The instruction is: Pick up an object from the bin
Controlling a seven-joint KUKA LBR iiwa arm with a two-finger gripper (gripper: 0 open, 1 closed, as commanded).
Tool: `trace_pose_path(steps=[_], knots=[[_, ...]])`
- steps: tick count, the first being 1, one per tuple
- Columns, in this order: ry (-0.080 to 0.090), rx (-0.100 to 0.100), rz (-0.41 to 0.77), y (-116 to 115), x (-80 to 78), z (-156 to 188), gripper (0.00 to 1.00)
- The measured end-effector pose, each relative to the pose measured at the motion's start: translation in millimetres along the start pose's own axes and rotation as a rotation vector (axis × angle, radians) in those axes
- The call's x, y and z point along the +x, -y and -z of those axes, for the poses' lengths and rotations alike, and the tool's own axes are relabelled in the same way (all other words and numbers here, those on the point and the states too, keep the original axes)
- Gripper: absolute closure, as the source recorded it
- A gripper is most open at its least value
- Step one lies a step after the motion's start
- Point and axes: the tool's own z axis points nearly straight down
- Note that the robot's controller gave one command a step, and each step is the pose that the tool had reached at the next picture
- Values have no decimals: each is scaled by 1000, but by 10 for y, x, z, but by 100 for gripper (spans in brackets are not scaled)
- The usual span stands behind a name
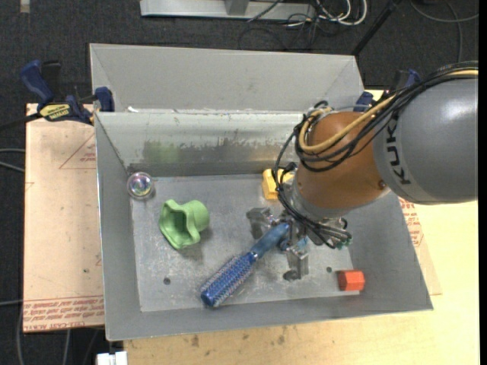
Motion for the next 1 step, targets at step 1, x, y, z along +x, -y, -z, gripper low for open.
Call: trace_pose_path(steps=[1], knots=[[-5,-3,199,180,-231,-512,0]])
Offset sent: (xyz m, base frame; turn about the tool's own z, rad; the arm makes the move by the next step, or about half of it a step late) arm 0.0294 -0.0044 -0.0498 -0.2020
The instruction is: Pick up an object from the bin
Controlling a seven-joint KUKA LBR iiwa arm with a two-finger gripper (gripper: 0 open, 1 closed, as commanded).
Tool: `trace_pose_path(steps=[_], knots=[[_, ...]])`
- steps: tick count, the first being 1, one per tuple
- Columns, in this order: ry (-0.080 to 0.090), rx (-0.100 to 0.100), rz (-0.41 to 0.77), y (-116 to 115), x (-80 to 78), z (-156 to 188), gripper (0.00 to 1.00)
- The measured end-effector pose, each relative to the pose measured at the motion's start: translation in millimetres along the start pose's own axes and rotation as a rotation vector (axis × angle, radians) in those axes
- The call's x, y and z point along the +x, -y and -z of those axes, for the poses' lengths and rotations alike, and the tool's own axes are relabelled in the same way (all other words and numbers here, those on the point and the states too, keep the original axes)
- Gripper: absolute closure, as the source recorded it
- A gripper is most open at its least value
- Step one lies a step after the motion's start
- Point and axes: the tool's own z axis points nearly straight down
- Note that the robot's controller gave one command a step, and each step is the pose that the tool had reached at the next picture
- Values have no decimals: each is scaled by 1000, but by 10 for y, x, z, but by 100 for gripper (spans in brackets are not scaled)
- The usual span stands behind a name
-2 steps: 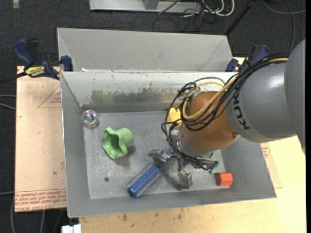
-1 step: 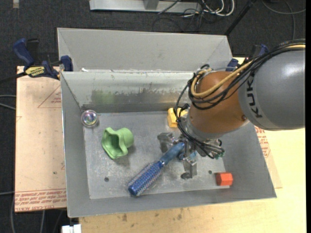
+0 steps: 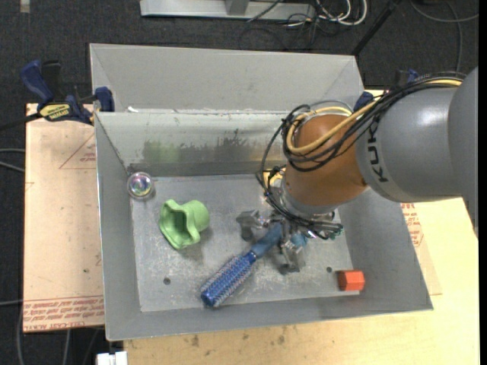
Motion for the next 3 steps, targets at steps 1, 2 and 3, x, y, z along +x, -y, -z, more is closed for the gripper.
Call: trace_pose_path(steps=[1,2,3], knots=[[1,1,0,4,-5,15,100],[1,2,67,-161,-122,15,100],[8,8,82,74,-102,2041,100]])
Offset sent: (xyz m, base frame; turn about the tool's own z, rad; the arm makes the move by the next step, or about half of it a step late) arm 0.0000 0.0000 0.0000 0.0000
